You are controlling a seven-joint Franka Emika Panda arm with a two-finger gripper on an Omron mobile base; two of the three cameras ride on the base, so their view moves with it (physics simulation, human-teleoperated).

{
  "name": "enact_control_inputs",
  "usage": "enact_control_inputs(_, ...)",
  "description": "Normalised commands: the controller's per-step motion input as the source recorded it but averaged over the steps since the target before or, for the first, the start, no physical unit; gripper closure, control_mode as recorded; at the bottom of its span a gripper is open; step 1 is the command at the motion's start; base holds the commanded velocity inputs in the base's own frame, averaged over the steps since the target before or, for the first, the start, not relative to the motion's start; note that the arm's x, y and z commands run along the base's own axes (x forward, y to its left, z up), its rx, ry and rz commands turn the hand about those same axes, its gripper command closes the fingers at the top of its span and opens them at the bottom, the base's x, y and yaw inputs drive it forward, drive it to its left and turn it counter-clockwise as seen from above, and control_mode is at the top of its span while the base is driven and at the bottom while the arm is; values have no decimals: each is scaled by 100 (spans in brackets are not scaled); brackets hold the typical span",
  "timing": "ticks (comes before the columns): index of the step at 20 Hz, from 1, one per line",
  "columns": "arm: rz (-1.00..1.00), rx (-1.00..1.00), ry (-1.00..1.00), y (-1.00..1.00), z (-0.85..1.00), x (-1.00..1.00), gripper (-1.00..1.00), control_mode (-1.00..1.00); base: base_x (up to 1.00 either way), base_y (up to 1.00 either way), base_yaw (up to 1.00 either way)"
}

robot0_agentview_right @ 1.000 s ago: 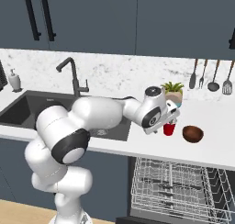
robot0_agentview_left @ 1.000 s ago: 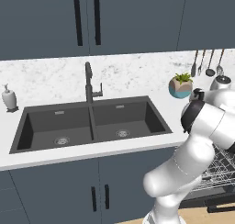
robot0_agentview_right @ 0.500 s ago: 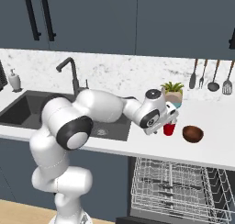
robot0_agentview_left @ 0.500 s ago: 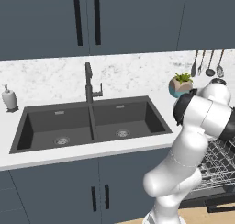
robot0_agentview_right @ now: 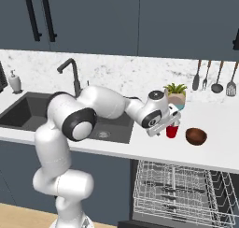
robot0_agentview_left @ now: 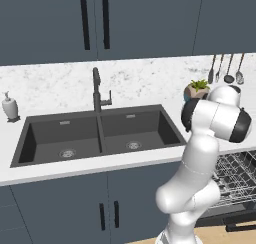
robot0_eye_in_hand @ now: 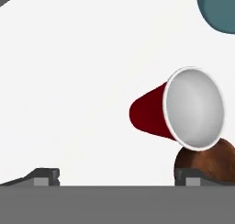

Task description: Pick up the cup and bowl from the counter, place them in the dishwasher, and close the dishwasher door.

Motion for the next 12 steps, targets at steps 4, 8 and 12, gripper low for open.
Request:
enact_control_inputs(4, 0, 0, 2, -4, -14, 23, -100, -100, 0, 0, 0)
enact_control_inputs(8, 0, 0, 4, -12, -13, 34, -100, -100, 0, 0, 0)
enact_control_inputs(12, 1, 0, 4, -9, -17, 32, -100, -100, 0, 0, 0)
